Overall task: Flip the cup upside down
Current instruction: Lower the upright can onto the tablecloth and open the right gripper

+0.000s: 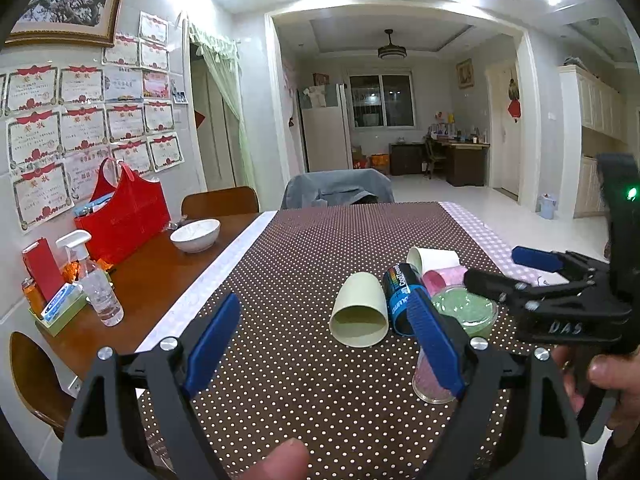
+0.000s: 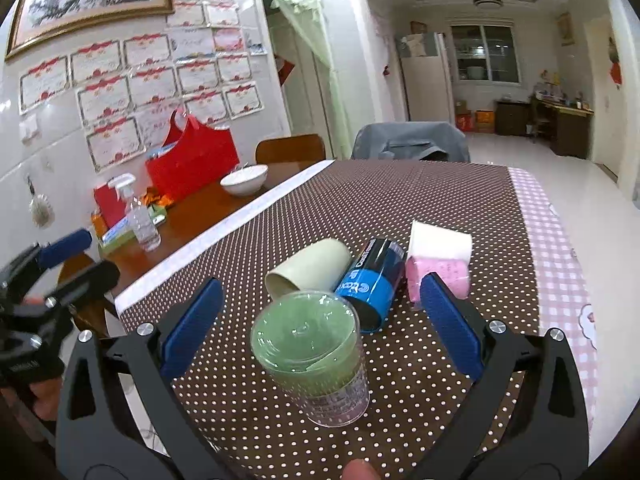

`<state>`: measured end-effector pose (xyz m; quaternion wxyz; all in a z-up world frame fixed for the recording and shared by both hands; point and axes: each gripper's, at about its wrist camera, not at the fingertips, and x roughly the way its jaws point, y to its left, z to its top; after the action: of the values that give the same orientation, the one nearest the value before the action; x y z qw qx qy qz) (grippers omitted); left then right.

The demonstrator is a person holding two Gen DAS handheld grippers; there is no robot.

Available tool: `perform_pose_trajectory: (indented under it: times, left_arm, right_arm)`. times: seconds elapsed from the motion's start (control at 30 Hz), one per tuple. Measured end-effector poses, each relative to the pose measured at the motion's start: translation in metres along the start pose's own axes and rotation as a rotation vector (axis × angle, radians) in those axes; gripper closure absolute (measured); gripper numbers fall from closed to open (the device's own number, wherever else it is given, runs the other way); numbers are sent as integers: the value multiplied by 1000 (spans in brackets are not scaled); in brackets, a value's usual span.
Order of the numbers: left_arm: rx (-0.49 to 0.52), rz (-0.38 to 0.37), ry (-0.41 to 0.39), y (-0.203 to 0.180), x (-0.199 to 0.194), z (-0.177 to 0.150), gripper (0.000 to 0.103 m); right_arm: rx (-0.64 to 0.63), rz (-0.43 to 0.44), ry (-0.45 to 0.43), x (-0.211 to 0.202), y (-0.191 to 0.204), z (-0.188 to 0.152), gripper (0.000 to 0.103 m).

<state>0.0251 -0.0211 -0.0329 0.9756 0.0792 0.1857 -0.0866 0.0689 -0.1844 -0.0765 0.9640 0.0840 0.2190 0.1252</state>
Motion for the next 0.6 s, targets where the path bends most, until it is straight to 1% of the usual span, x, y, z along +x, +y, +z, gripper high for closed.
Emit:
perform_pose_trajectory:
  times: [0.03, 0.13, 0.4, 0.6]
  left_arm:
    - [1, 1, -1, -1, -1, 1, 19]
    - [1, 7, -8, -4, -4, 2, 9]
    - [0, 15, -24, -7, -11, 8, 8]
    - [5, 21, -25, -11, -15, 12, 8]
  right_arm:
    - [7, -5, -3, -3, 0, 1, 6]
    - [39, -35, -13, -13, -4, 6, 6]
    - [95, -80, -53, -38, -7, 11, 6]
    - [103, -122, -74, -55, -1, 12, 6]
